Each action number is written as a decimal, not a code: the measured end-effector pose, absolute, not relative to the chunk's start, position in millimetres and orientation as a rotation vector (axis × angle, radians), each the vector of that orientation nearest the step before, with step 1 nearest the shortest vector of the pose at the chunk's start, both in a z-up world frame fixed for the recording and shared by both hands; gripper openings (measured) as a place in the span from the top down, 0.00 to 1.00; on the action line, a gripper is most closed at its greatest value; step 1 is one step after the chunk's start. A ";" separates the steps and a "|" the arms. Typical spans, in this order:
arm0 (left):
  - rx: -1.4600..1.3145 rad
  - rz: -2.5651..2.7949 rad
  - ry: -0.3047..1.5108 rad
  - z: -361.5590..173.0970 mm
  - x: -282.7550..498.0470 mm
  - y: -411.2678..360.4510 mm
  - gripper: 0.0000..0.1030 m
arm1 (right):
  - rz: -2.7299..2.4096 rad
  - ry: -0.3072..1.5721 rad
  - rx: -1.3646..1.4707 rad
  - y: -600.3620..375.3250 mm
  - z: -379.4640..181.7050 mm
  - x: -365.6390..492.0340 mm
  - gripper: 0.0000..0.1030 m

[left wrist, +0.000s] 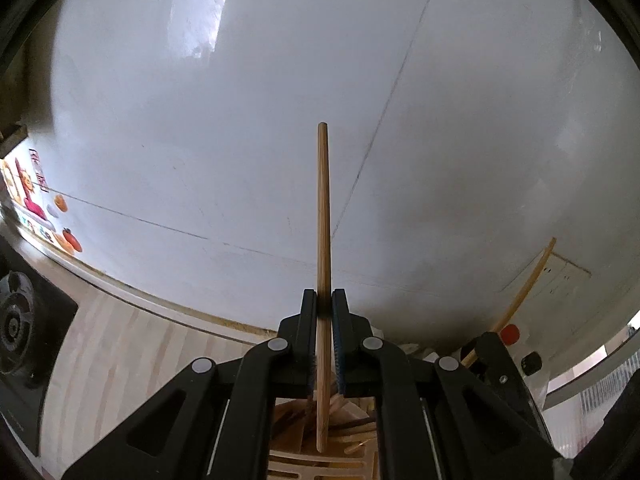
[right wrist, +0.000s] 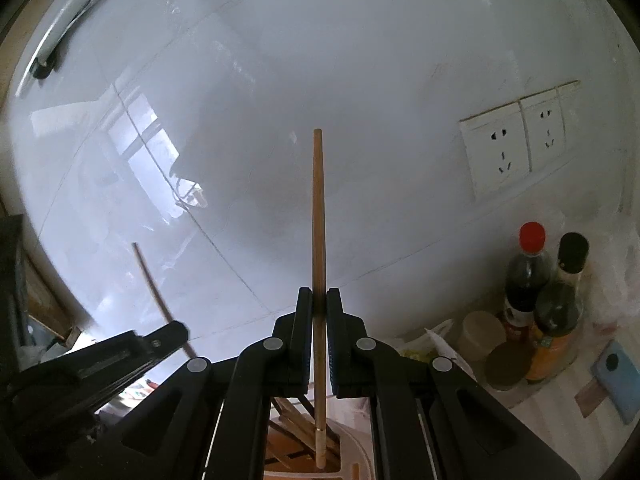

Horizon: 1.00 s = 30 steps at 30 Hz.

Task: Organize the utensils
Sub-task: 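Lower both chopsticks into the holder slots and open both tools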

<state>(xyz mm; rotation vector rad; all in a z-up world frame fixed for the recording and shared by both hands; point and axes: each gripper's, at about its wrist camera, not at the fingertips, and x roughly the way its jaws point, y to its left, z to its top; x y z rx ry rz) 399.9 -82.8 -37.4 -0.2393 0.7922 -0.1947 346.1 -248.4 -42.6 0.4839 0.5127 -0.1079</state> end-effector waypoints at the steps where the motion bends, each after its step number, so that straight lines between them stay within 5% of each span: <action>1: -0.235 -0.199 0.799 -40.4 400.1 -83.6 0.95 | -0.103 0.520 0.473 -246.5 -46.0 346.6 0.93; 12: -0.169 -0.257 0.865 -35.9 377.6 -78.9 0.91 | 0.017 0.646 0.408 -244.4 -54.7 337.1 0.91; 13: -0.159 -0.246 0.861 -30.7 372.1 -76.5 0.87 | 0.026 0.651 0.408 -246.0 -51.9 332.5 0.87; 15: -0.158 -0.224 0.849 -22.1 361.7 -71.5 0.61 | 0.027 0.656 0.397 -246.3 -47.2 324.1 0.76; 16: -0.160 -0.213 0.835 -17.3 354.9 -67.7 0.38 | 0.035 0.659 0.388 -246.2 -43.7 318.1 0.72; 17: -0.159 -0.201 0.821 -14.9 350.0 -63.6 0.28 | 0.032 0.661 0.375 -247.2 -44.0 314.4 0.70; 21: -0.121 -0.155 0.799 -9.2 326.3 -53.2 0.26 | 0.009 0.670 0.304 -239.4 -30.2 291.9 0.63; 24: -0.103 -0.115 0.804 -14.9 312.3 -44.4 0.11 | 0.003 0.675 0.285 -239.8 -28.2 276.4 0.61; 30: -0.009 -0.018 0.808 -32.6 288.9 -42.7 0.00 | -0.022 0.700 0.204 -231.5 -27.8 252.7 0.47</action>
